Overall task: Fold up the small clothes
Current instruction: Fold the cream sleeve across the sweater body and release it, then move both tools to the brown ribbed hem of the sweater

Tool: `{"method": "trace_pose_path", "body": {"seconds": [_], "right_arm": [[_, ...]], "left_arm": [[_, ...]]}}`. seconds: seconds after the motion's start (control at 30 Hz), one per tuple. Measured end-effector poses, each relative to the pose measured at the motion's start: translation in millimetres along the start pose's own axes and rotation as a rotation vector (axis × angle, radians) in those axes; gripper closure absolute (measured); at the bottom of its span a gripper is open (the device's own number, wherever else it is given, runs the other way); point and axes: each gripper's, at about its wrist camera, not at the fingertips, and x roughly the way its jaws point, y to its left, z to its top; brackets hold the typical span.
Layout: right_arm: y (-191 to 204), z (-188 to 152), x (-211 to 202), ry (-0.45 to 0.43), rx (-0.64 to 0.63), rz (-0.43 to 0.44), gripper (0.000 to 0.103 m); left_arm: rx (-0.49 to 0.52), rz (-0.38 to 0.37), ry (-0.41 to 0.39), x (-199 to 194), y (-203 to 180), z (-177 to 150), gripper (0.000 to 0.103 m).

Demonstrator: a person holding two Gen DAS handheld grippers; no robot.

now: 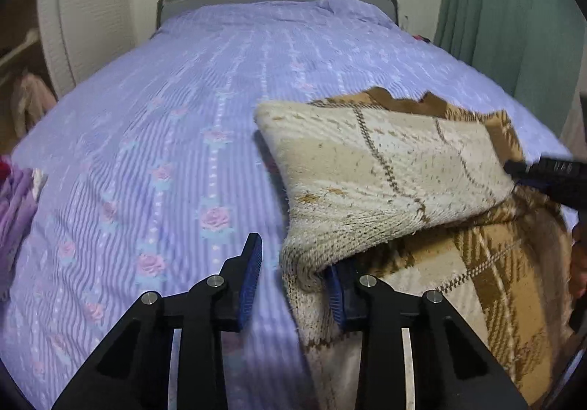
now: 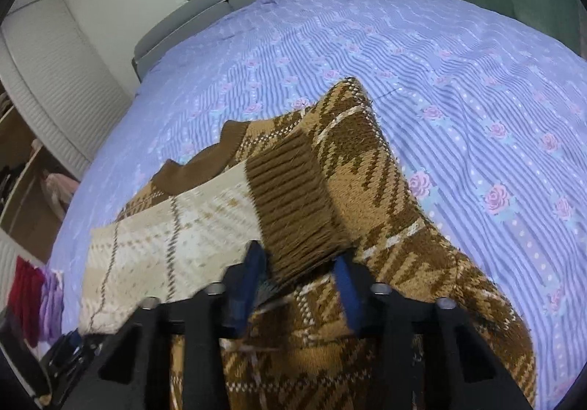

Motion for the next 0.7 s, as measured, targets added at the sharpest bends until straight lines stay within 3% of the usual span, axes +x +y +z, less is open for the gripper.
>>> {"method": "trace_pose_path", "body": {"seconds": [0.07, 0.17, 0.23, 0.4, 0.53, 0.7], "right_arm": [[2, 0, 3, 0.008, -0.002, 0.003, 0.084], [6, -2, 2, -0.004, -0.013, -0.003, 0.09], [5, -1, -7, -0.027, -0.018, -0.003, 0.092], [9, -2, -38, -0.126, -0.079, -0.053, 0.093], [3, -6, -4, -0.018, -0.105, -0.072, 0.093], [3, -10, 3, -0.02, -0.152, -0.092, 0.093]], "left_arm": [[-0.038, -0.027, 0.019, 1, 8, 1, 0.069], [0.067, 0.03, 0.025, 6, -6, -3, 0.069], [0.12, 0.059, 0.016, 5, -14, -5, 0.069], [0.062, 0.035, 0.051, 7, -4, -5, 0.067], [0.06, 0.053, 0.063, 14, -2, -8, 0.062], [0.06, 0.054, 0.072, 16, 2, -9, 0.057]]}}
